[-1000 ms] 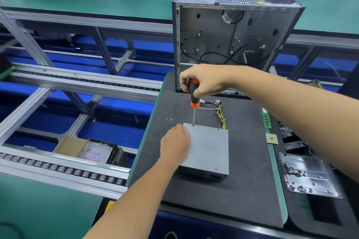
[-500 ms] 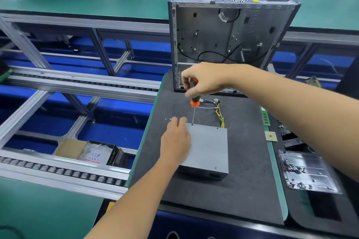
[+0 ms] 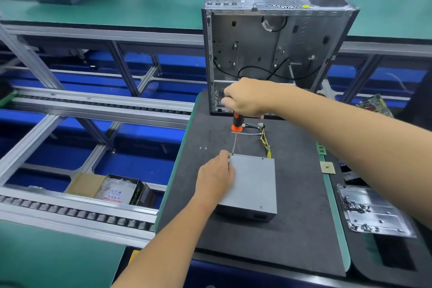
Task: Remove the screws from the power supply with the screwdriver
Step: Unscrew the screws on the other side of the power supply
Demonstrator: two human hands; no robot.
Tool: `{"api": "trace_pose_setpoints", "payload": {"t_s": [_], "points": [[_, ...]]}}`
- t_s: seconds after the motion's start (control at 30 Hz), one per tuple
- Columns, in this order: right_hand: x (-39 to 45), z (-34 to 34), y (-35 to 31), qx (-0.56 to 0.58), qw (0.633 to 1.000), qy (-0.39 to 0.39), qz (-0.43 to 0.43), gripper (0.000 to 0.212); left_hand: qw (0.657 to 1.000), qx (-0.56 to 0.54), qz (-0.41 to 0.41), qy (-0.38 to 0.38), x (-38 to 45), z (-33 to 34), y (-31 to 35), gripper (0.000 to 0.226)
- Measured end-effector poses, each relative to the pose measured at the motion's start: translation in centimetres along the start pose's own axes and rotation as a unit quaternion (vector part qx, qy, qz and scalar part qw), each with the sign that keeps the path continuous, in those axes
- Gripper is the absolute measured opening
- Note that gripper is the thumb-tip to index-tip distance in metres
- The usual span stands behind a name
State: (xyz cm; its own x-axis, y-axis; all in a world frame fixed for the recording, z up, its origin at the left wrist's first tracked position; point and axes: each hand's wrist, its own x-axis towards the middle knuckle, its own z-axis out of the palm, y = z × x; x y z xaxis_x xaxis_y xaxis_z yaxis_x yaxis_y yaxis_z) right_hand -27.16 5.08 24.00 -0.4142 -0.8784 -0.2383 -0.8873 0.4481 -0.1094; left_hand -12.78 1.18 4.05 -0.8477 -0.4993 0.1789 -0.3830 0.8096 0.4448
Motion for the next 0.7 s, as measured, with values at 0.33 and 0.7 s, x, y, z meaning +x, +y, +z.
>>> {"api": "trace_pose_setpoints", "payload": {"t_s": [0.33,0.7], "points": [[-0.9,-0.7,0.1,0.078,0.993,-0.03,-0.083,0.022,0.976,-0.18,-0.073,-0.102,3.3,-1.8,-0.8,0.021],[-2.0,-0.2,0.3,0.013,0.997,-0.001,-0.082,0.013,0.952,-0.178,-0.067,-0.241,5.5,-3.0,-1.4,0.009]]}}
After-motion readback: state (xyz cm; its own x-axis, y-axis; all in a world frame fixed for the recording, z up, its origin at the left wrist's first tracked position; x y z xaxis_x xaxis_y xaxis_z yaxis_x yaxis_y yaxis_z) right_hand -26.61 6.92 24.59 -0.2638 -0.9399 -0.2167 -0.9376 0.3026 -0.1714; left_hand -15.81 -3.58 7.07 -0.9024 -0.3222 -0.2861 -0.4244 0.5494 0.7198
